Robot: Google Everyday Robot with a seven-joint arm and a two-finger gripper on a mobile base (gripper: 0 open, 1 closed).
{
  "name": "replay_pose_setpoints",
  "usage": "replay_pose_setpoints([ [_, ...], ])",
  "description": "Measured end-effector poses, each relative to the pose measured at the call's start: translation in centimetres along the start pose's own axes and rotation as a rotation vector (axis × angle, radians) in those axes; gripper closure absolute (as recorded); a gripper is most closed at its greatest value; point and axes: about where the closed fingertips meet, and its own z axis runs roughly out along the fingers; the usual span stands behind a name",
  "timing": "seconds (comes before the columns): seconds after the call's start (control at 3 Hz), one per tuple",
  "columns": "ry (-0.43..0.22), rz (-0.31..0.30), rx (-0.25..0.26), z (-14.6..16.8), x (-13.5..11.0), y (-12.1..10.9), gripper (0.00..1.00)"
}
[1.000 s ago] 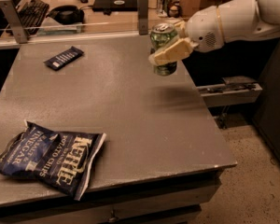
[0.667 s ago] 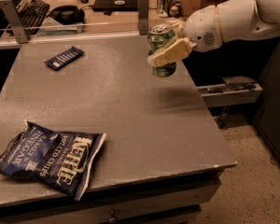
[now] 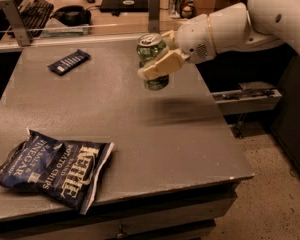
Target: Move green can near blue chip bag
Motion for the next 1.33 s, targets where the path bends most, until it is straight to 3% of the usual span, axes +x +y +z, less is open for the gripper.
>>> replay_pose_setpoints([
  [0.67, -0.123, -0.079, -0.115, 8.5, -2.3, 5.2, 1.0],
  [1.0, -0.205, -0.079, -0.175, 12.1, -2.4, 8.4, 1.0],
  [1.33, -0.244, -0.068, -0.204, 13.8, -1.8, 10.1, 1.0],
])
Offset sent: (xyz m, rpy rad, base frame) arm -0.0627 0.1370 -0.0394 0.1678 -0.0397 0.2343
